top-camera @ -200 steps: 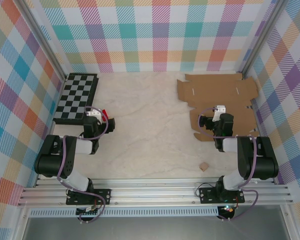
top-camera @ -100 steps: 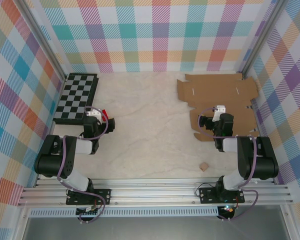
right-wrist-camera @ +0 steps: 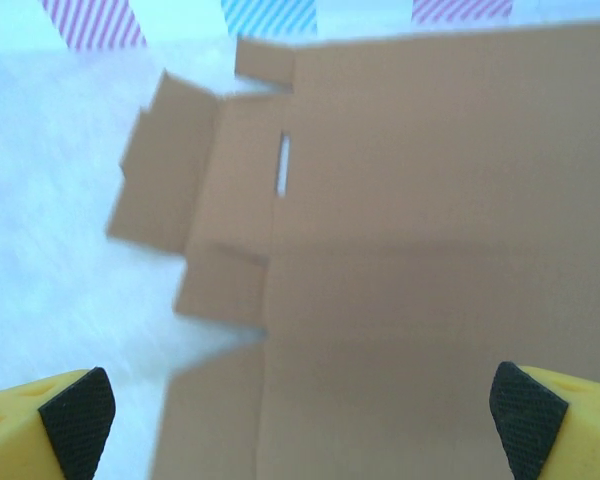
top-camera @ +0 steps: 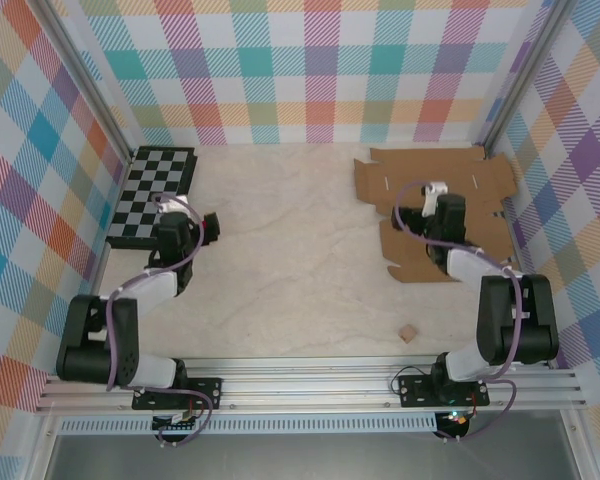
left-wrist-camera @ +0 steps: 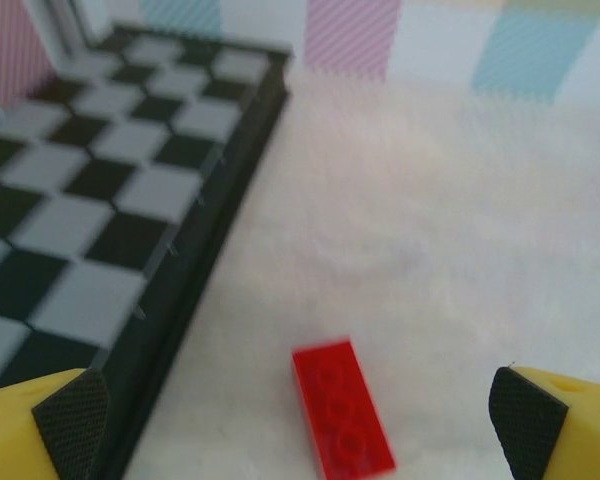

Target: Fold the paper box

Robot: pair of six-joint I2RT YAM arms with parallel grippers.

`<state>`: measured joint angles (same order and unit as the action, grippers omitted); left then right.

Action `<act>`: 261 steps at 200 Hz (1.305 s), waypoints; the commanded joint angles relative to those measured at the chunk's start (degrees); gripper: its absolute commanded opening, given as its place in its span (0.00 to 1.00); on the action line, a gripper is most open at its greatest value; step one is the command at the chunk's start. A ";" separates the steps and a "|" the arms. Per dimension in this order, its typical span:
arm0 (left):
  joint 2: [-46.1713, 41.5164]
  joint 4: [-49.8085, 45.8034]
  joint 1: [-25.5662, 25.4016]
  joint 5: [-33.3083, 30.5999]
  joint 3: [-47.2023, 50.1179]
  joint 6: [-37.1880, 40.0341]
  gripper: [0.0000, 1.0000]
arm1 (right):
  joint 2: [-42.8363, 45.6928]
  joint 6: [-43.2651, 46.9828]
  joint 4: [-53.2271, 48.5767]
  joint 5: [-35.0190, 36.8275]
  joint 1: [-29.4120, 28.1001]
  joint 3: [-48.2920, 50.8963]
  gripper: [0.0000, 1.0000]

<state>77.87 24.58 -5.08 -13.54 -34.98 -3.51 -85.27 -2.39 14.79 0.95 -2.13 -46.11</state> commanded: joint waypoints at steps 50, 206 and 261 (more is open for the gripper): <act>-1.78 -24.33 -1.60 2.26 -13.21 -21.59 1.00 | -15.40 -8.81 -38.12 7.46 0.95 -29.24 1.00; 11.30 -42.26 -11.87 17.53 -30.23 -27.82 1.00 | -30.63 -22.54 -47.86 -3.58 -1.07 -35.37 1.00; 14.02 -41.01 -12.61 22.81 -30.41 -28.84 1.00 | -29.38 -23.41 -46.43 -3.91 -6.54 -30.45 1.00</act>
<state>91.15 -15.42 -17.21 6.07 -64.03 -31.35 -114.96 -23.62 -30.17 0.01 -5.78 -79.85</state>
